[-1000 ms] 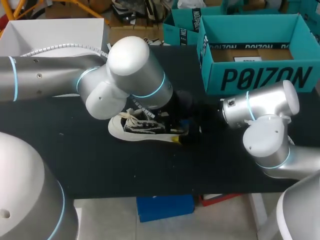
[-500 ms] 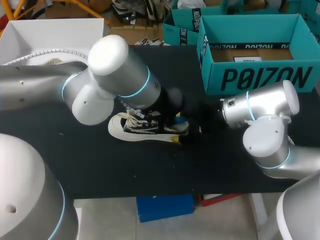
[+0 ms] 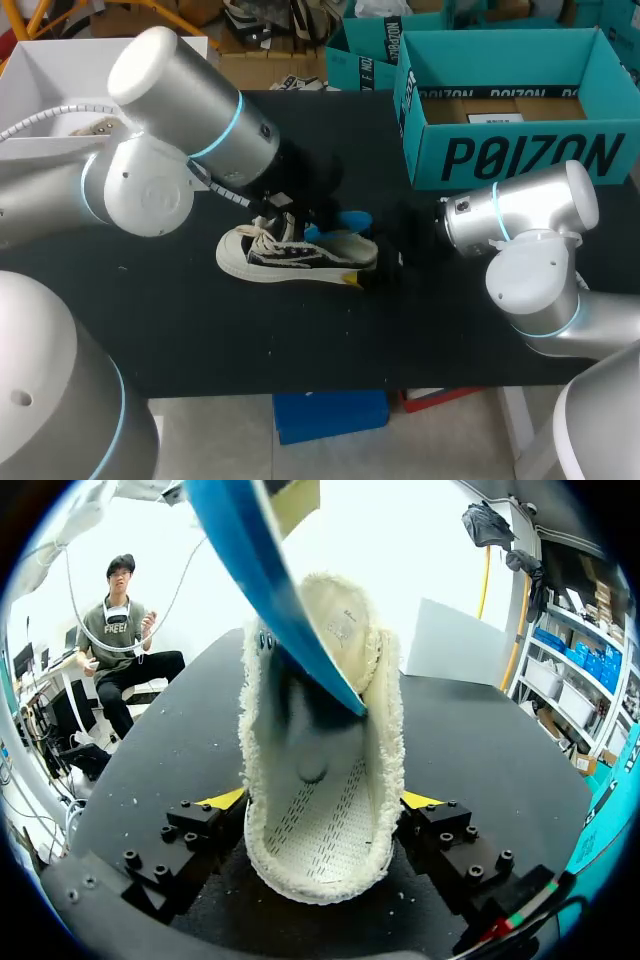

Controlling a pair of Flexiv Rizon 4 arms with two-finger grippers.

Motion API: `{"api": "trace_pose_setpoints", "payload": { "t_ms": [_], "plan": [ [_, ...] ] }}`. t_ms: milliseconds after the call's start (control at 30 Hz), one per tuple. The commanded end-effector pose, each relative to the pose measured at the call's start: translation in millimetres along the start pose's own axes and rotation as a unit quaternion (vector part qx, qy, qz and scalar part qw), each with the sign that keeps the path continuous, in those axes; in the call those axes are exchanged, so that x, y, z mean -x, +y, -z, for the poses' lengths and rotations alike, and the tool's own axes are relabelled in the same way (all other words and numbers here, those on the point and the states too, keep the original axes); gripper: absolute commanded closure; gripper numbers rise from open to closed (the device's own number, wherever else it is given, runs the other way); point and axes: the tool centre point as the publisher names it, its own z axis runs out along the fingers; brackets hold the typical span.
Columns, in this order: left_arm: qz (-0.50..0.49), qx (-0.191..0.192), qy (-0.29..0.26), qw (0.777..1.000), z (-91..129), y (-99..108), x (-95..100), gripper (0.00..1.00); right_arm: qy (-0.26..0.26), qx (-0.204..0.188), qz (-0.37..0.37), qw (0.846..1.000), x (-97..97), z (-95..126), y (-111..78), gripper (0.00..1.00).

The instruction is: Take the shoe out of the shoebox, open the shoe tongue, remove and reinsert the insole, then place the shoe into the shoebox

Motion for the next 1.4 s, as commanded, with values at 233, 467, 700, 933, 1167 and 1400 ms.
{"api": "trace_pose_setpoints", "payload": {
  "t_ms": [233, 467, 700, 933, 1167, 1400],
  "plan": [
    [-0.006, -0.117, 0.011, 0.993, 72, -35, -14.4, 1.00, -0.001, -0.001, -0.001, 1.000, -0.3, -2, -0.6, 1.00],
    [-0.010, -0.182, 0.014, 0.983, 112, -70, -18.4, 1.00, -0.001, -0.001, -0.001, 1.000, -0.3, -2, -0.6, 1.00],
    [-0.013, -0.232, 0.036, 0.972, 133, -96, -23.9, 1.00, -0.001, -0.001, -0.001, 1.000, -0.3, -2, -0.6, 1.00],
    [-0.010, -0.304, 0.100, 0.947, 137, -108, -23.5, 1.00, -0.001, -0.001, -0.001, 1.000, -0.3, -2, -0.6, 1.00],
    [0.002, -0.335, 0.122, 0.934, 141, -109, -24.8, 1.00, -0.001, -0.001, -0.001, 1.000, -0.3, -2, -0.6, 1.00],
    [0.002, -0.335, 0.122, 0.934, 141, -109, -24.8, 1.00, -0.001, -0.001, -0.001, 1.000, -0.3, -2, -0.6, 1.00]
  ]
}}
